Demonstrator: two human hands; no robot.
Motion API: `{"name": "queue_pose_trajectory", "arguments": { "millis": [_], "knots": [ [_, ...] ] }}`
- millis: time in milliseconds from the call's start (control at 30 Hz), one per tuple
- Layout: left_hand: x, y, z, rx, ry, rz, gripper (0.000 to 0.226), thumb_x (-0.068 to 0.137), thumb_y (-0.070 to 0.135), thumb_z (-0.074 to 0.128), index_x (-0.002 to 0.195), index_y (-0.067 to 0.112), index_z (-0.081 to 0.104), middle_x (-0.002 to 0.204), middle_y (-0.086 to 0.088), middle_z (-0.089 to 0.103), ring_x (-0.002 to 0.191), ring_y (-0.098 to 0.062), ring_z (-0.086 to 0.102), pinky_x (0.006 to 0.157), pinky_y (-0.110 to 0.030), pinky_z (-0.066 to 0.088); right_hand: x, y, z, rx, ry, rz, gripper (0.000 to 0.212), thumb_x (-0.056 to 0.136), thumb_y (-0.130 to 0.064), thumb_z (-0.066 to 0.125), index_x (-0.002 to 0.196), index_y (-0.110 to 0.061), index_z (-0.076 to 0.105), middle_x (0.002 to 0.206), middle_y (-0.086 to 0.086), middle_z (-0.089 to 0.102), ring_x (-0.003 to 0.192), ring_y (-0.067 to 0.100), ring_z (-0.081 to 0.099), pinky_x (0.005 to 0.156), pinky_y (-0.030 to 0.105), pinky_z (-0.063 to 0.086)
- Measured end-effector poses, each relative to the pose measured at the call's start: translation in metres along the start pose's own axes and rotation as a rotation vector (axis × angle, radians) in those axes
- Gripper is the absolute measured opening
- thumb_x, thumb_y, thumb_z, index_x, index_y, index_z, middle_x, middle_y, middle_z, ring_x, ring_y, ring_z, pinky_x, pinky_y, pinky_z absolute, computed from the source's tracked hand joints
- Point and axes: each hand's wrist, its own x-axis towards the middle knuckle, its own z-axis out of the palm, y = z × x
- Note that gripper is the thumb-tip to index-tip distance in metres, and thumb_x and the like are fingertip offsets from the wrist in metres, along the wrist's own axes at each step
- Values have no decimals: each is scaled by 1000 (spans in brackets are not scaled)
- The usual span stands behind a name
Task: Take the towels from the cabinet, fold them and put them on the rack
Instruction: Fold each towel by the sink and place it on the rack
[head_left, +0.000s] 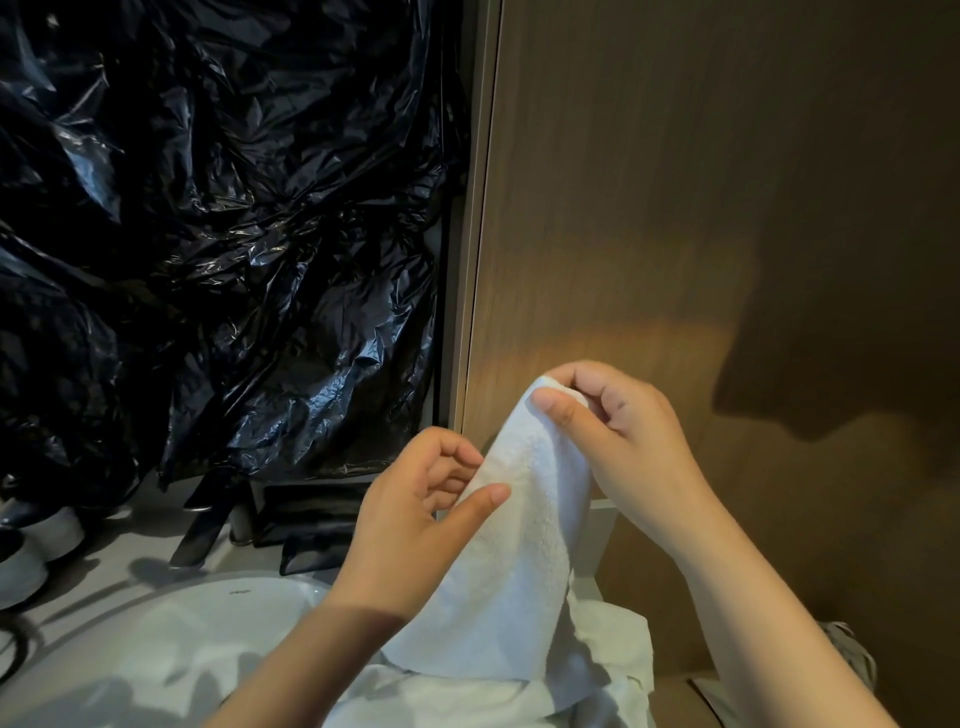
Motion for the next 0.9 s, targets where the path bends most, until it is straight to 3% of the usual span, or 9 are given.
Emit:
{"name": "queue_pose_trajectory", "arguments": {
  "millis": [133, 233, 367, 500, 633, 767, 900],
  "knots": [
    [-3, -4, 3, -11, -7, -11, 16, 79, 23, 77, 85, 31, 65, 82, 3, 69, 78, -17, 66, 75, -36, 58, 3, -4, -4, -26, 57, -14, 11, 95, -31, 60, 86, -35, 64, 84, -22, 63, 89, 2, 61, 68, 7, 46],
    [-4, -10, 5, 27, -45, 2, 5, 82, 27, 73, 81, 29, 68, 80, 5, 69, 75, -9, 65, 69, -24, 55, 7, -7, -8, -63, 105, -30, 11, 95, -32, 59, 86, -38, 62, 81, -22, 62, 91, -1, 59, 67, 5, 44],
    [-3, -23, 2, 189, -94, 21, 30, 82, 40, 69, 65, 15, 64, 67, -2, 58, 59, -7, 52, 56, -20, 40, 11, -10, -22, -125, 200, -60, 11, 96, -32, 59, 87, -37, 61, 81, -23, 60, 88, -1, 59, 65, 4, 43],
    [2, -36, -9, 238, -139, 20, 30, 84, 35, 71, 55, 35, 60, 60, 16, 55, 59, -2, 52, 56, -12, 35, 9, -14, -34, -155, 248, -84, 10, 97, -31, 58, 88, -35, 61, 80, -22, 59, 86, -3, 59, 63, 3, 41],
    [10, -55, -28, 365, -134, -18, 28, 85, 38, 69, 61, 24, 66, 65, 12, 60, 63, -5, 56, 61, -20, 41, 9, -18, -43, -187, 326, -117, 8, 98, -29, 57, 91, -30, 61, 81, -21, 59, 85, -3, 58, 64, 2, 41],
    [26, -60, -42, 465, -102, -21, 18, 87, 41, 66, 73, 31, 73, 75, 12, 66, 73, -2, 61, 72, -31, 50, 13, -18, -49, -213, 376, -115, 9, 99, -30, 56, 94, -25, 62, 85, -21, 59, 87, -6, 57, 65, 1, 41],
    [55, -48, -59, 517, 9, 64, 40, 90, 51, 54, 60, 26, 55, 58, 8, 52, 57, -6, 51, 54, -31, 40, 19, -20, -66, -268, 466, -149, 14, 99, -32, 55, 93, -23, 63, 81, -18, 59, 81, -4, 58, 62, 1, 41]
  ]
}}
